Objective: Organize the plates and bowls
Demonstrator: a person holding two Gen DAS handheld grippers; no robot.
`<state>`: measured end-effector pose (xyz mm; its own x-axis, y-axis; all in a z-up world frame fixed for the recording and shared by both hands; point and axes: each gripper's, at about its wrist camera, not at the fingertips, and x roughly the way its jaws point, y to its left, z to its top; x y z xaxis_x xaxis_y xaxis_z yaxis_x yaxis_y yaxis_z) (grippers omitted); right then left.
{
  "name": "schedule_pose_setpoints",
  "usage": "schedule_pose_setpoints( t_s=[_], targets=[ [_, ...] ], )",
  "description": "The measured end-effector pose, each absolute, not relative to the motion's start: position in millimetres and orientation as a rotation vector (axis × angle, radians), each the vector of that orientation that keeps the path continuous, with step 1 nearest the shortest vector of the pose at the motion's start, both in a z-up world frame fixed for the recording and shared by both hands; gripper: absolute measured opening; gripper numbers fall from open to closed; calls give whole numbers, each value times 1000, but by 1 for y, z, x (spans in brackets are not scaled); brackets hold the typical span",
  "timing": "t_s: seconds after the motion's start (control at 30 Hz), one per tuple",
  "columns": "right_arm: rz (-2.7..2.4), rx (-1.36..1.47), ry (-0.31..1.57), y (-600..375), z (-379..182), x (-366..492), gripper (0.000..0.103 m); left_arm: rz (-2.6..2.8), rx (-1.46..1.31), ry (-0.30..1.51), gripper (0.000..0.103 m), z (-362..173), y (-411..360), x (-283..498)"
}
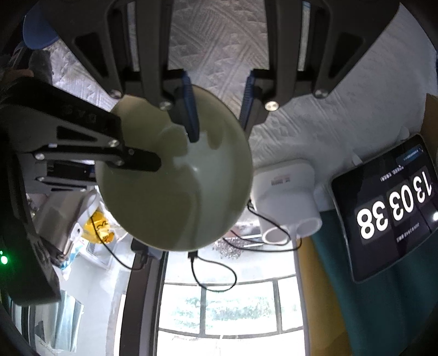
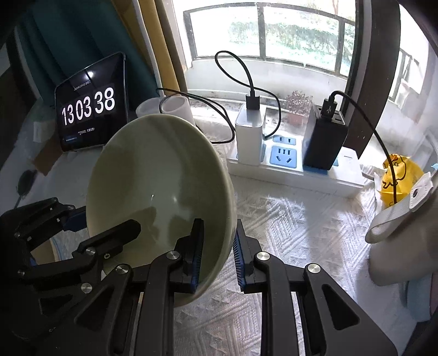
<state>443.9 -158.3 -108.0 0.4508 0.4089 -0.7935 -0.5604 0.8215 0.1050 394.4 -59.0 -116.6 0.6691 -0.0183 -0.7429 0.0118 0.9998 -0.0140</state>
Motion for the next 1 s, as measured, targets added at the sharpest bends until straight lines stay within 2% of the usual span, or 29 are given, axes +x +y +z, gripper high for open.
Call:
schedule_pose_setpoints(
  t_s=[1.0],
  targets=[
    [569,-189,804,-176,-30,374,22,-52,23,680,30,-48,-72,327]
  ],
)
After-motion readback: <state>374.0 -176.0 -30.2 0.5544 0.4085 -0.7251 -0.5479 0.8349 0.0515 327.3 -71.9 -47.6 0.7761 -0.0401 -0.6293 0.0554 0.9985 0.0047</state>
